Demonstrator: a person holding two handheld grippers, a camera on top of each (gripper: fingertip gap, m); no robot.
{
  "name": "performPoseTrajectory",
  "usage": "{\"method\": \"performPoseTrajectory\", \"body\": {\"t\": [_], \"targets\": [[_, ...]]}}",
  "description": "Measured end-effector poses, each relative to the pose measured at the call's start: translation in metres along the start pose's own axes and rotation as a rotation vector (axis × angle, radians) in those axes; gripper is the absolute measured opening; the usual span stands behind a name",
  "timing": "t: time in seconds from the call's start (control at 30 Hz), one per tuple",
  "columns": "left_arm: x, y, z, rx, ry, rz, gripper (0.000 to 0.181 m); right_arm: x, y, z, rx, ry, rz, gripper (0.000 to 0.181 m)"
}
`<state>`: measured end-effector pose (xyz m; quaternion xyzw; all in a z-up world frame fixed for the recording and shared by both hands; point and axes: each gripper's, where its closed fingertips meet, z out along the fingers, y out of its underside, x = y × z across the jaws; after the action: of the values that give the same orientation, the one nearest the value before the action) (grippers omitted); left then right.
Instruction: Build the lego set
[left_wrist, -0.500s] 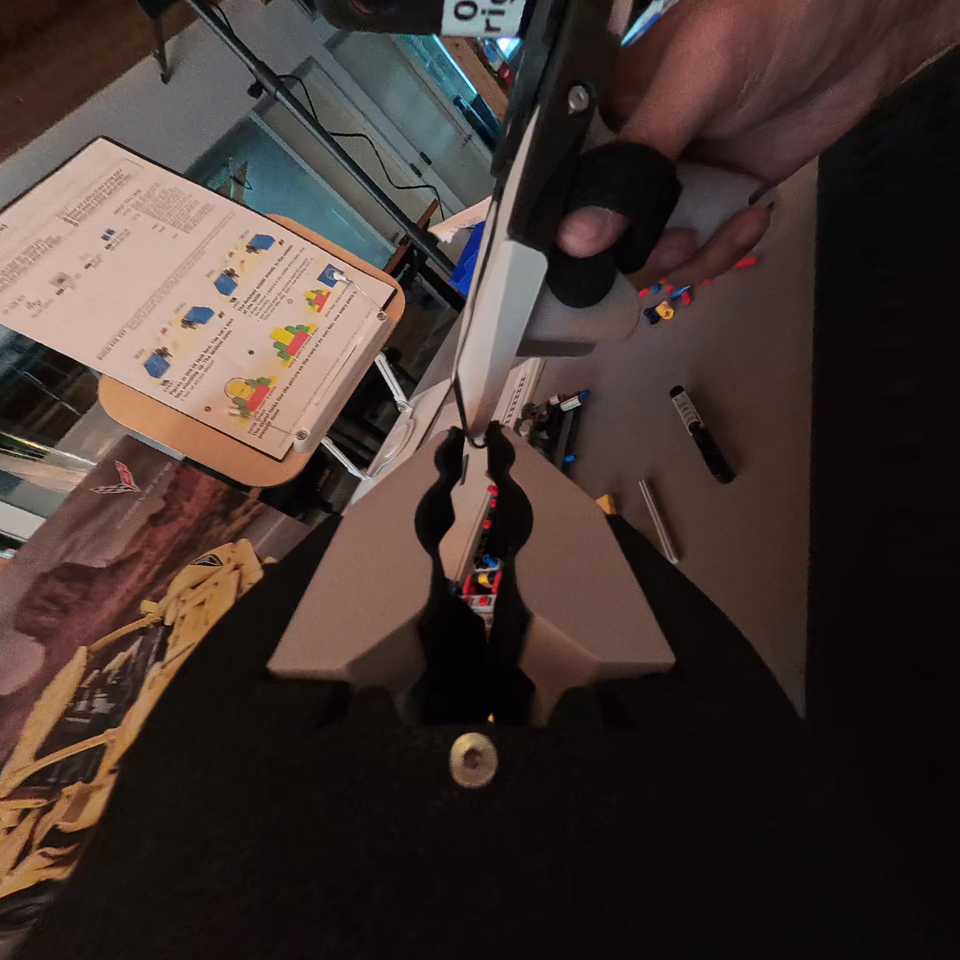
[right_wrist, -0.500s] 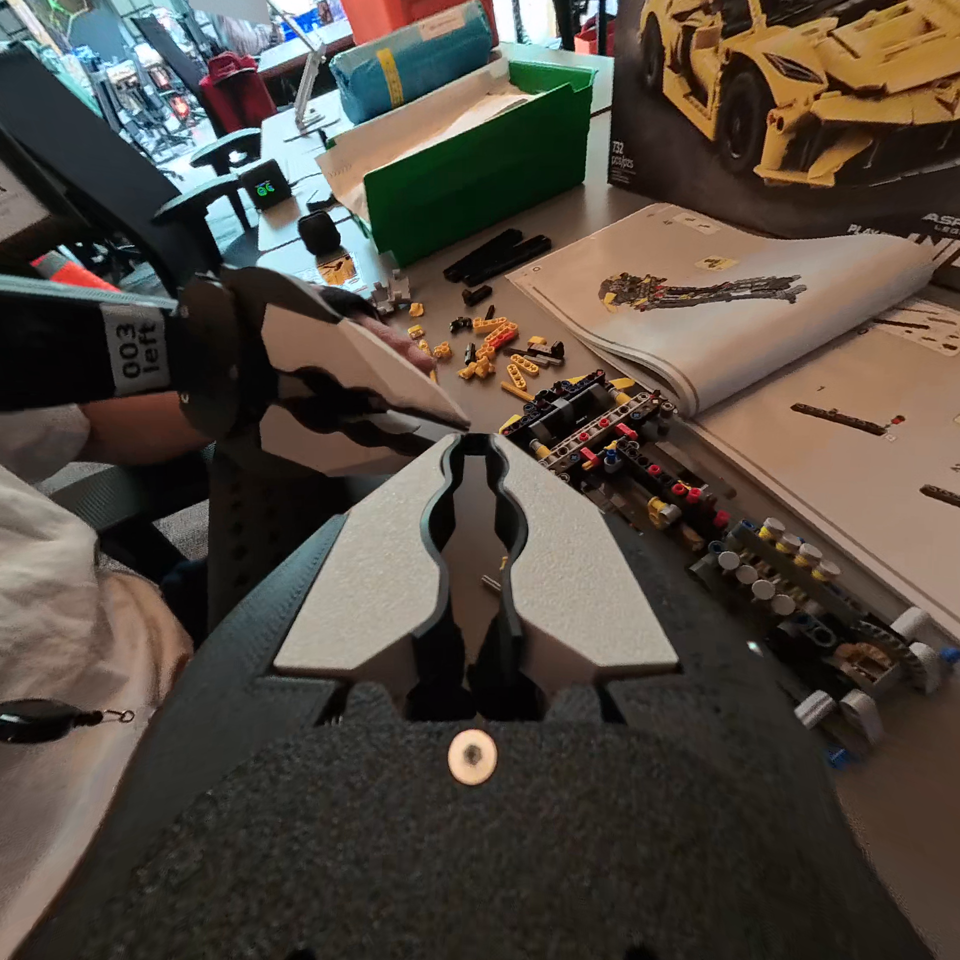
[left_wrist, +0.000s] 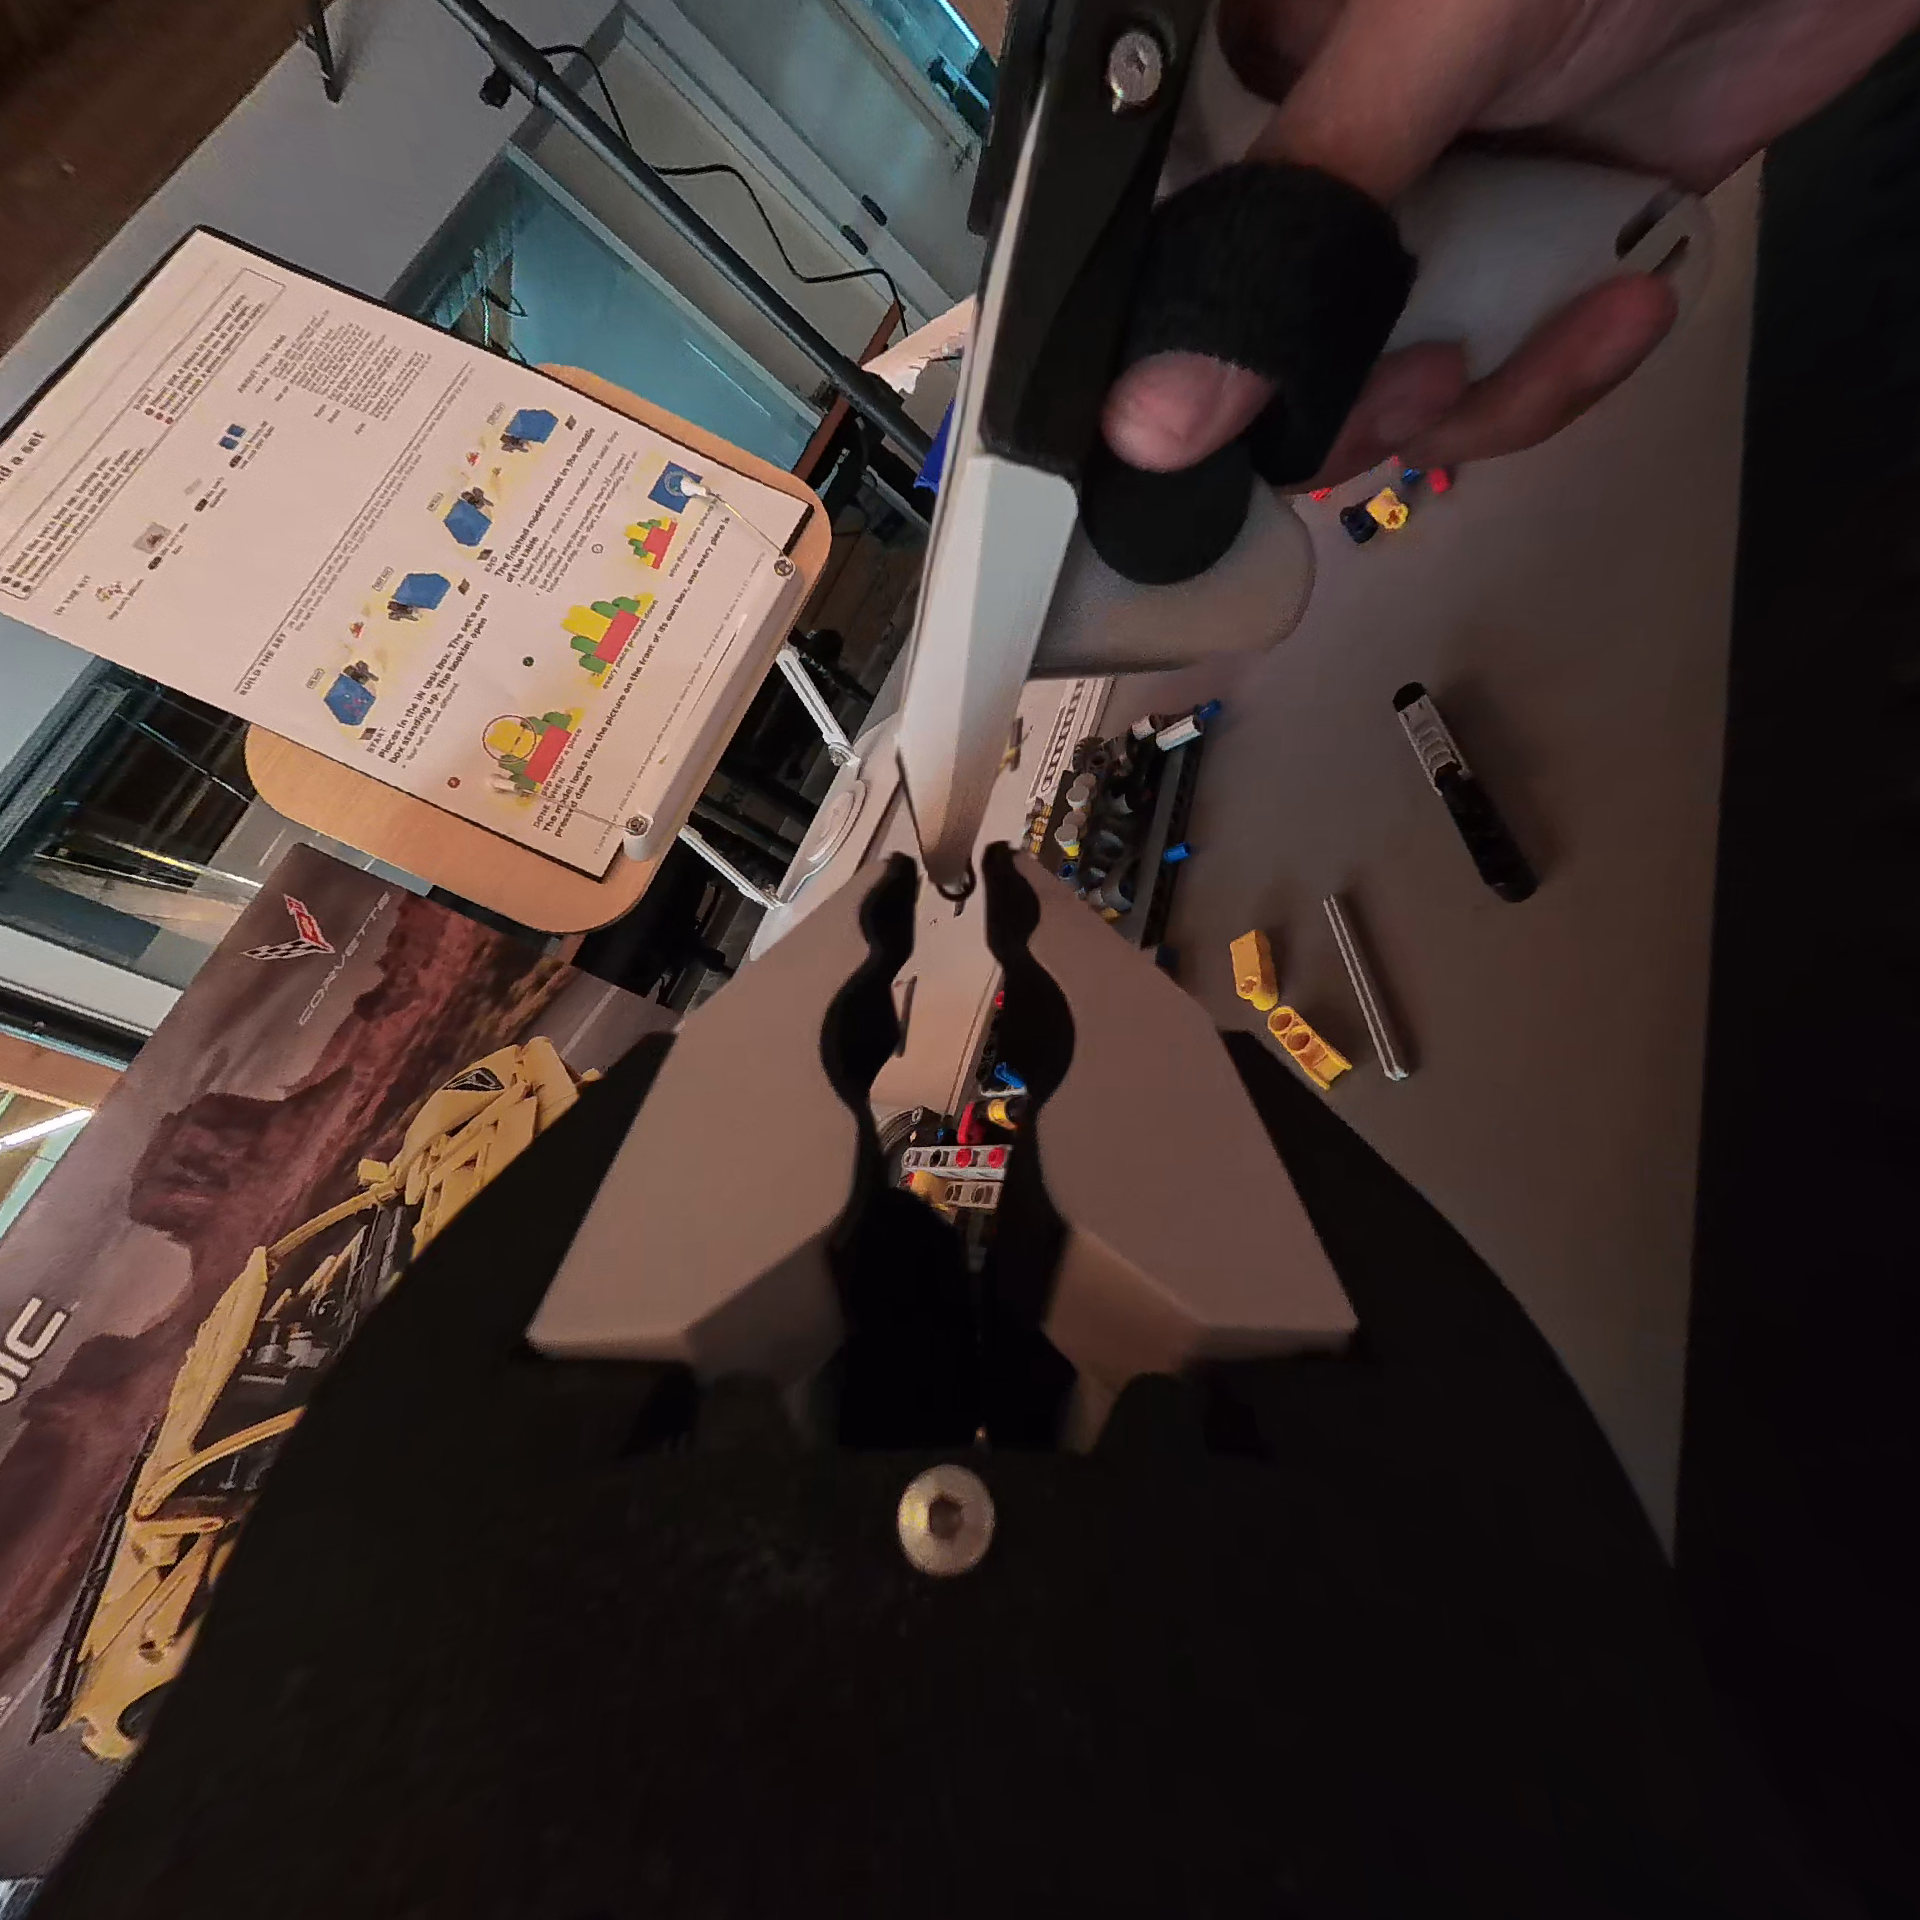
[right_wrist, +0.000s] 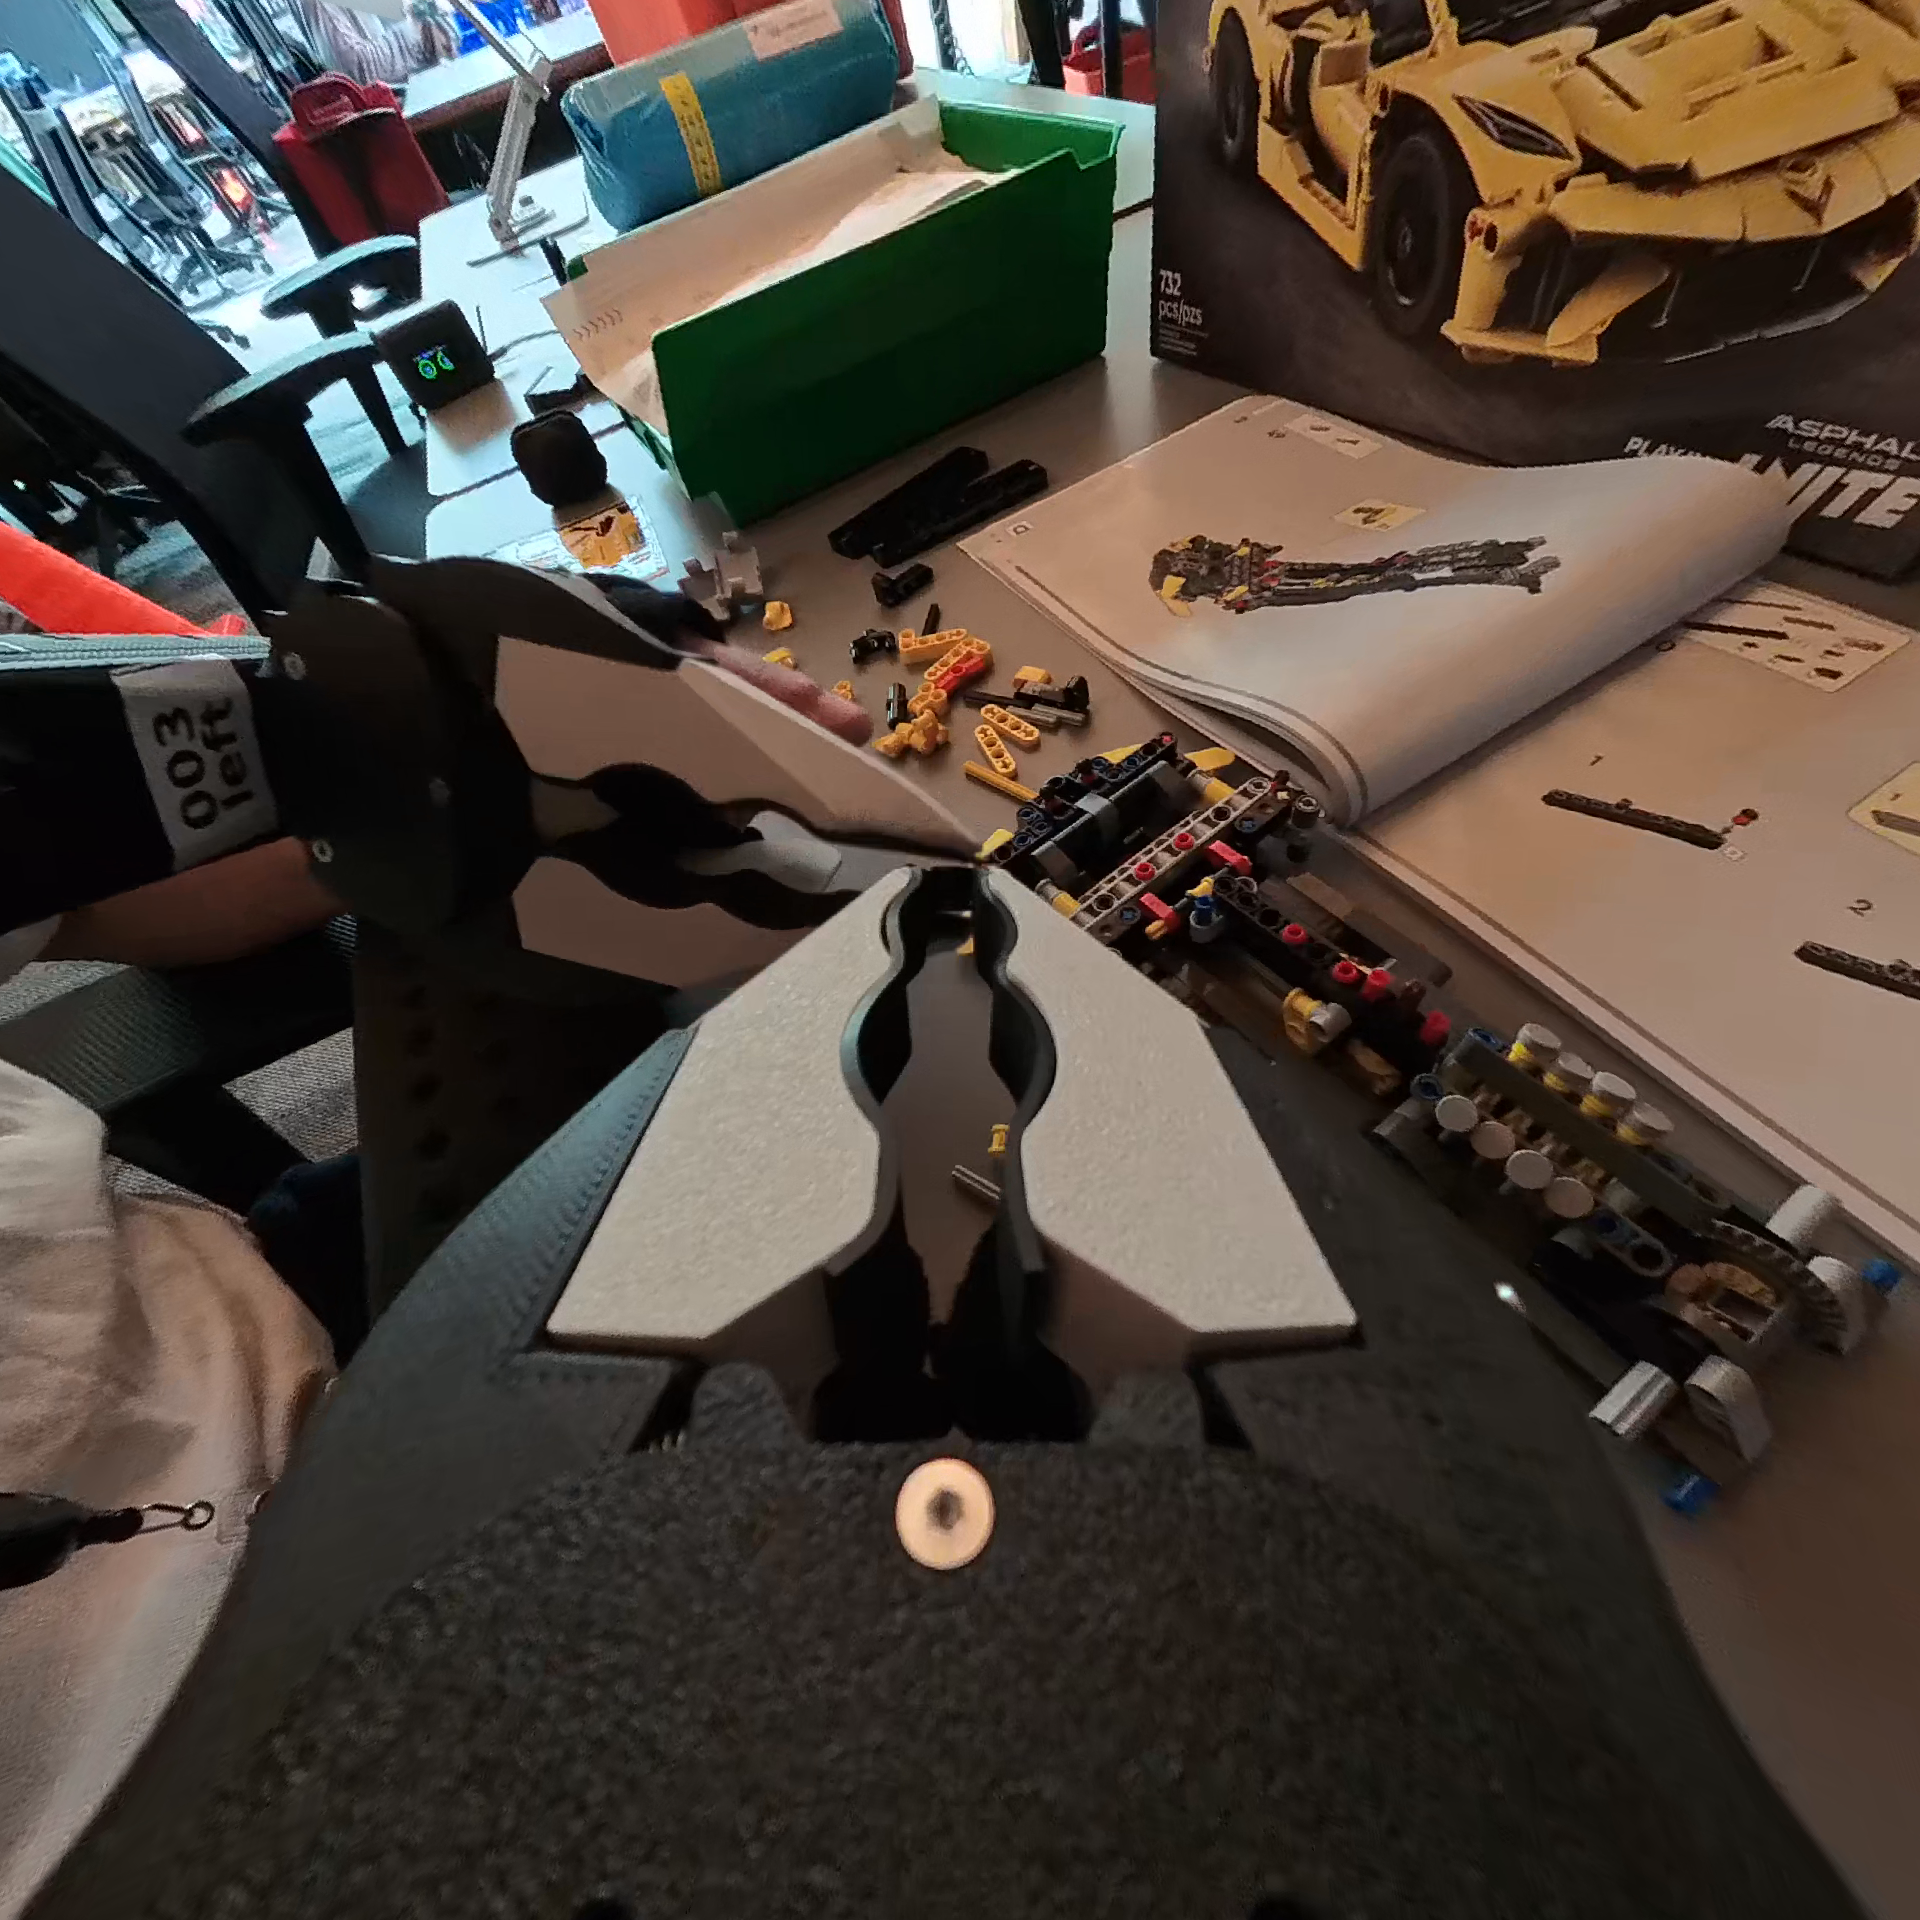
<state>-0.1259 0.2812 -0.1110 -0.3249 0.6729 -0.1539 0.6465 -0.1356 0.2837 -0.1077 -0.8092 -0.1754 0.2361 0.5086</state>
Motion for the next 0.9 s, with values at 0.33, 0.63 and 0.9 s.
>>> {"method": "performPoseTrajectory", "body": {"t": [0.33, 0.63, 0.9], "targets": [[-0.002, 0.003, 0.001, -0.016, -0.041, 0.078, 0.006, 0.001, 0.000, 0.000, 0.001, 0.011, 0.073, 0.007], [-0.008, 0.012, 0.000, -0.051, -0.029, 0.033, 0.006, 0.007, -0.017, -0.016, 0.135, -0.005, -0.074, 0.009], [-0.024, 0.038, 0.003, -0.109, 0.073, -0.423, 0.005, 0.031, 0.083, -0.026, -0.447, -0.169, -0.405, 0.043]]}}
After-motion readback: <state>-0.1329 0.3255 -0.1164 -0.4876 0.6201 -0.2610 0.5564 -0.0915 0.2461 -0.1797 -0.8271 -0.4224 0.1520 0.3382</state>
